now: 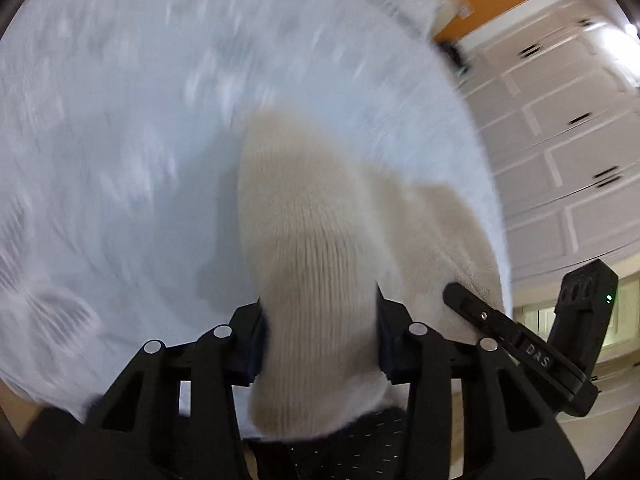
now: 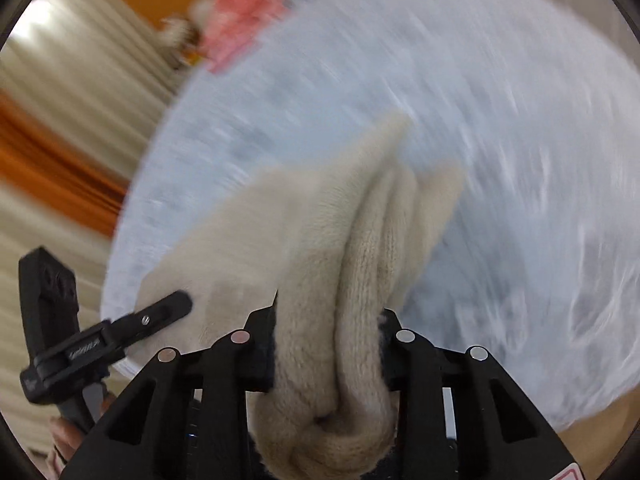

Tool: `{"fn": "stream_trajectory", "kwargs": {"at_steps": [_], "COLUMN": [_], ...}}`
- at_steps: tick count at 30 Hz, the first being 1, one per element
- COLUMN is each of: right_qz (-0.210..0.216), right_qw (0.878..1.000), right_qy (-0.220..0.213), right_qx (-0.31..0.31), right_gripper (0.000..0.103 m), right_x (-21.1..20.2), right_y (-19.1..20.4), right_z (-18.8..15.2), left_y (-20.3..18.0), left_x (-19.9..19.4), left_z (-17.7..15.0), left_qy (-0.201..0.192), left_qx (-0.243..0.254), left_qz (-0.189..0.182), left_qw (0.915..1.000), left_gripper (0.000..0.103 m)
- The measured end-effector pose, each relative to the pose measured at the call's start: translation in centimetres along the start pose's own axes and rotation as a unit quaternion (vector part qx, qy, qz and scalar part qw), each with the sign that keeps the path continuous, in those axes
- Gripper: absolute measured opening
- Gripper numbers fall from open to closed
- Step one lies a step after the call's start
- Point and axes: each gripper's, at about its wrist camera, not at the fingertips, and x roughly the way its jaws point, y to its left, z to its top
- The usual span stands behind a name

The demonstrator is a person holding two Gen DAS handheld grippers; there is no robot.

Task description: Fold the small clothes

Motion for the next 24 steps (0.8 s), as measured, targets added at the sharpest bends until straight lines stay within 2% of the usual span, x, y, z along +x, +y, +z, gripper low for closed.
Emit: {"fn": "stream_trajectory", "kwargs": {"at_steps": [2,5,6,7,8,9,10,11,12,13,15,16,20,24], "right_qz": [0.015,0.04,0.041,0.041,0.037,0.027,0.002,-0.041,-0.055,-0.041,-0.03,-0.037,-0.066,-0.116], "right_qw": [0.999,0.997,0.997,0.997,0.998,0.998,0.998,0.995,0.993,0.995,0.999,0.998,0.996,0.988], "right_qy": [-0.033,-0.044,-0.039,-0.02,-0.003,0.017,0.04,0.079,0.094,0.083,0.042,0.034,0.015,-0.01], "right_qx": [-0.032,-0.045,-0.051,-0.057,-0.056,-0.055,-0.054,-0.051,-0.04,-0.021,-0.017,-0.028,-0.062,-0.101], "right_gripper": [0.031,0.034,0.037,0.045,0.048,0.048,0.047,0.045,0.041,0.041,0.043,0.044,0.044,0.056], "right_x": [-2.3,-2.1,-1.2,1.2,3.2,5.7,8.1,10.6,11.4,10.8,8.4,7.3,4.8,3.6], "right_y": [3.7,6.9,7.3,7.7,7.5,7.1,6.6,6.1,5.9,5.7,6.0,6.6,7.4,7.5], "right_z": [1.3,1.9,1.9,1.5,1.0,0.5,-0.4,-1.5,-2.2,-2.9,-4.1,-4.6,-6.1,-7.3], "left_y": [-0.3,1.1,1.7,2.4,3.9,4.9,5.8,7.3,8.5,9.3,10.1,10.1,9.0,7.0], "left_x": [-4.2,-8.3,-8.8,-9.0,-8.8,-8.3,-7.2,-5.5,-4.5,-4.0,-5.3,-6.2,-7.5,-8.2], "left_z": [1.8,3.2,3.3,3.1,2.6,2.3,1.7,1.0,0.5,-0.1,-1.6,-2.2,-3.8,-5.5], "left_qy": [-0.035,-0.067,-0.076,-0.088,-0.107,-0.115,-0.117,-0.096,-0.069,-0.053,-0.068,-0.083,-0.108,-0.129], "left_qx": [0.01,0.012,0.014,0.018,0.021,0.025,0.03,0.029,0.021,0.009,-0.01,-0.012,-0.003,0.031], "left_qz": [-0.009,0.0,0.015,0.039,0.089,0.116,0.146,0.181,0.202,0.205,0.176,0.173,0.174,0.192], "left_qw": [0.9993,0.9977,0.9969,0.9952,0.9901,0.9863,0.982,0.9783,0.9767,0.9772,0.982,0.9813,0.9788,0.9724], "left_gripper": [0.042,0.048,0.055,0.065,0.075,0.093,0.092,0.092,0.085,0.081,0.083,0.088,0.088,0.092]}}
